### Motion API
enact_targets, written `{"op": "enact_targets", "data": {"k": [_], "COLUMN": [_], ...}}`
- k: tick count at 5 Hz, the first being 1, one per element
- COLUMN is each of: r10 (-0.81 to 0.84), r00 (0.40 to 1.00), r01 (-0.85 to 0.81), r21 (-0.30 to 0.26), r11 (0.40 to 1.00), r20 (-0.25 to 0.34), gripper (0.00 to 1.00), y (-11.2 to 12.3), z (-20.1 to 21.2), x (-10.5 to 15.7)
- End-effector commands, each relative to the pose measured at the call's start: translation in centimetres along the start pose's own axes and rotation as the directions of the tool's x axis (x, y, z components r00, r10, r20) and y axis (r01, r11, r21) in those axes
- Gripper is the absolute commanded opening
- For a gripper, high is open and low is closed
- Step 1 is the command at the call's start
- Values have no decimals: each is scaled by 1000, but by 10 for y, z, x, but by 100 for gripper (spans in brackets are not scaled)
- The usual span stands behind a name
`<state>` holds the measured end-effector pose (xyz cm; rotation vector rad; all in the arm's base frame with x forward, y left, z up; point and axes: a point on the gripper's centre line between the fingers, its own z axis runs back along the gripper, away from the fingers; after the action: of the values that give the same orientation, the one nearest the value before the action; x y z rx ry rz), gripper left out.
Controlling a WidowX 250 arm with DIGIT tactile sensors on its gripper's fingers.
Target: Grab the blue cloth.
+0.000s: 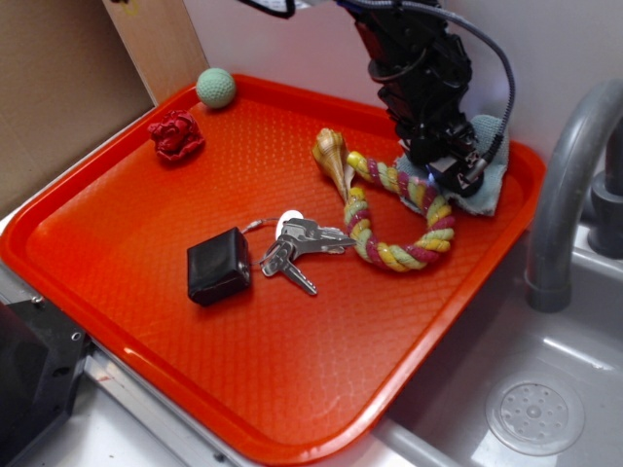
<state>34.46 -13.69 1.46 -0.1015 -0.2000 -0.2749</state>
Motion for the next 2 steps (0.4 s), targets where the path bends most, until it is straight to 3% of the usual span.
{"op": "enact_targets", "data": {"k": [1, 2], "r10": [102, 254], "r00": [995, 967], "r01": [-103, -254], "r21": [39, 22], "r11": [994, 967], "r20": [13, 2], "gripper": [0, 0], "y": [2, 16], "z": [44, 97], "x": [-7, -11]}}
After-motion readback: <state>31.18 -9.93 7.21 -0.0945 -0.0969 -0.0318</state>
